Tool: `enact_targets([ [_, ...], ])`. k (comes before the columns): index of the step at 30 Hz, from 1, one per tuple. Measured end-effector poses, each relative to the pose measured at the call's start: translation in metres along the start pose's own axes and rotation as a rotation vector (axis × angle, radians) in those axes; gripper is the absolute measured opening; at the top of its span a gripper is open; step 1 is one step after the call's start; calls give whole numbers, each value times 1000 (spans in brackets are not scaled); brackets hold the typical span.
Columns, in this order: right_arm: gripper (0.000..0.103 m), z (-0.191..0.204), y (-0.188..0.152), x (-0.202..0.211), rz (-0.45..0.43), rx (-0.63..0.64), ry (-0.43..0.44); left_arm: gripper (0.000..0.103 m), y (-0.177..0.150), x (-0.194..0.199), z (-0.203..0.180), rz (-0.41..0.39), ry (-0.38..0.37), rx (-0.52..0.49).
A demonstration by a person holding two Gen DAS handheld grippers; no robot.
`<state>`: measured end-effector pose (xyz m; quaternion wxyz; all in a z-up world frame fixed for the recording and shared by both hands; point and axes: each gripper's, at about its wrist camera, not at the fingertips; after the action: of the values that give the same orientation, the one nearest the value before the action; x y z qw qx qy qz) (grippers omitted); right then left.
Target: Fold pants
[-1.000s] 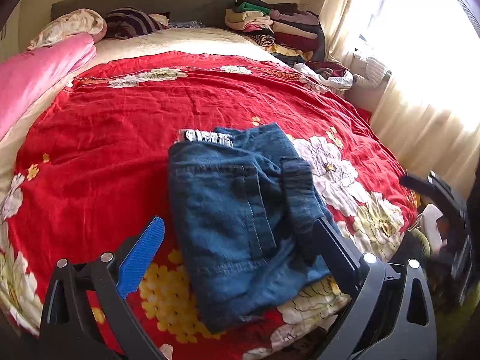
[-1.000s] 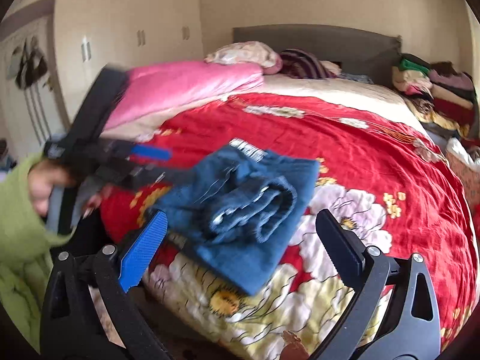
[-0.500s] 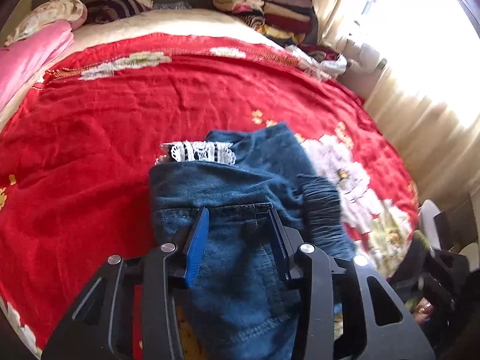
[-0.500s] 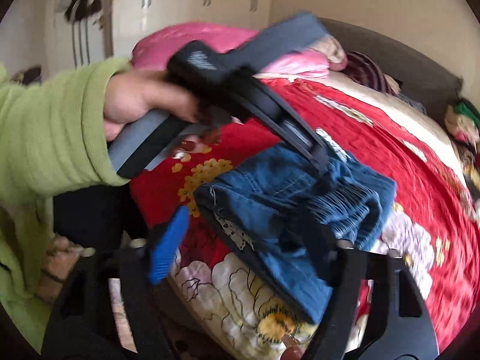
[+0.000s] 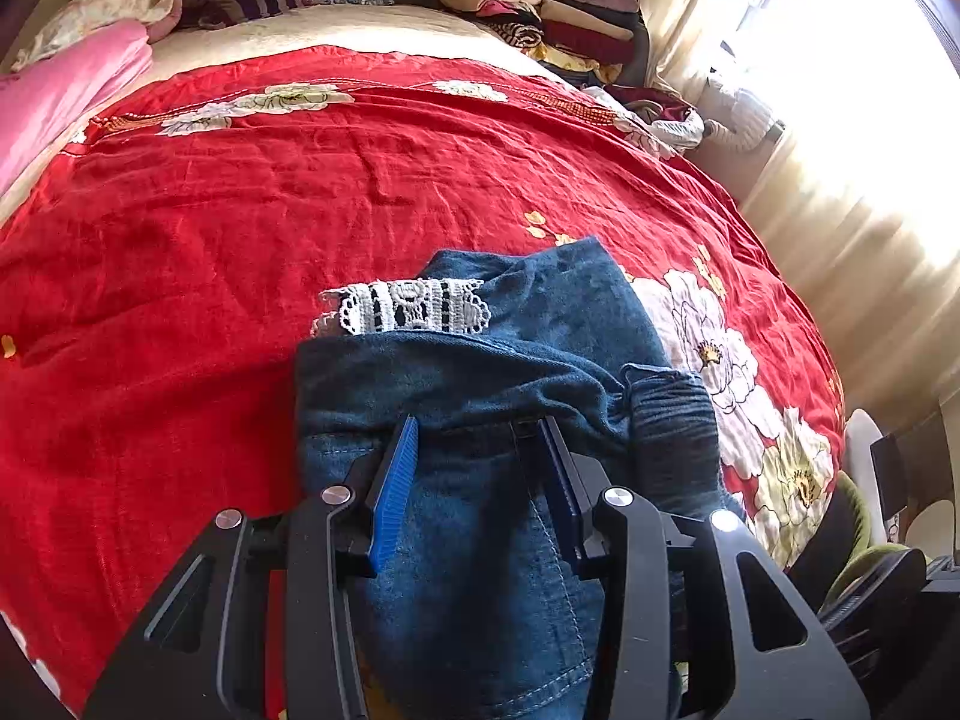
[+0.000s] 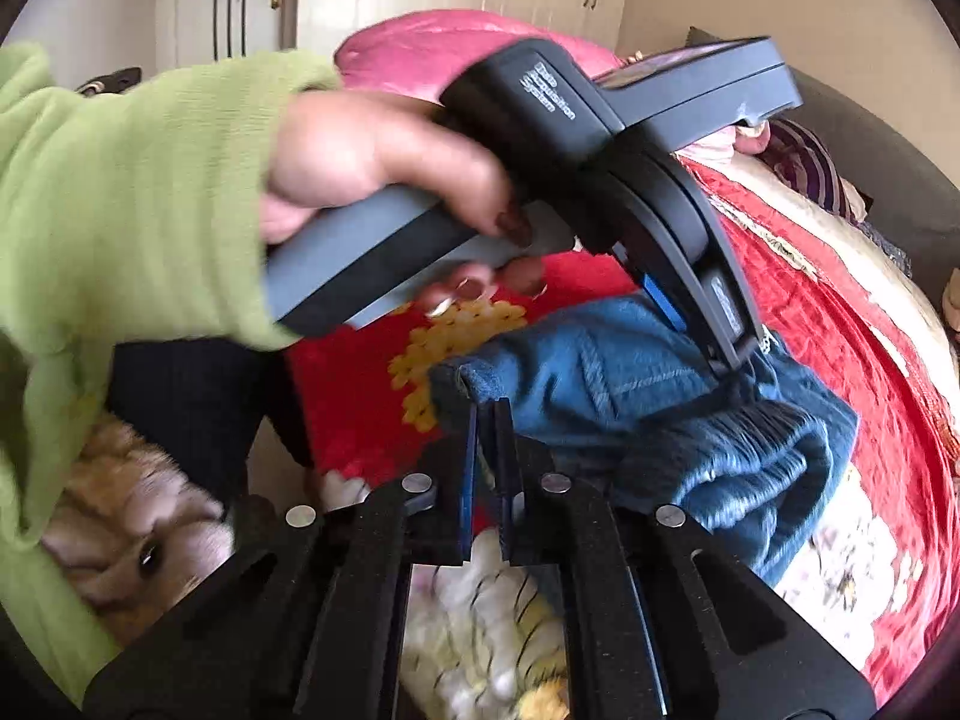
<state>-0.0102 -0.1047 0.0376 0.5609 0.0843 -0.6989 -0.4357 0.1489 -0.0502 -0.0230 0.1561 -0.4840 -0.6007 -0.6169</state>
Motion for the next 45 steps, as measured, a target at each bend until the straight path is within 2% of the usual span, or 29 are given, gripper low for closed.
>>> enact_targets([
  [6, 2, 7, -25, -23, 88, -7, -56, 40, -1, 1, -2, -10, 13, -3],
  [10, 4, 8, -23, -18, 79, -32, -53, 40, -1, 2, -5, -14, 26, -10],
  [15, 7, 10, -20, -2, 34, -68, -60, 45, -1, 4, -8, -21, 24, -8],
  [21, 28, 10, -20, 21, -14, -111, -57, 47, -2, 6, -10, -25, 33, -14],
  [25, 30, 5, -14, 32, -66, -118, -73, 54, -2, 13, -10, -39, 30, -7],
  [30, 38, -4, -8, 49, -131, -158, -88, 59, -2, 28, -13, -73, 30, -7],
  [38, 46, -12, -4, 71, -195, -196, -139, 60, 0, 53, -20, -127, 46, -26],
  [40, 50, -16, -3, 75, -207, -207, -152, 73, 0, 58, -22, -136, 53, -31],
  [45, 62, -18, -2, 87, -238, -231, -192, 74, -3, 72, -27, -162, 70, -44],
])
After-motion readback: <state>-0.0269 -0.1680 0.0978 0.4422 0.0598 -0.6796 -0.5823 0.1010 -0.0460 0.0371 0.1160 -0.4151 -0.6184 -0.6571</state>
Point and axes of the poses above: each gripper's, at about its wrist camera, not at the fingertips, and x roughly against the way its jaws point, z to its left, y to its top, and after that the axes turned 8 degrees about -x, right-handed
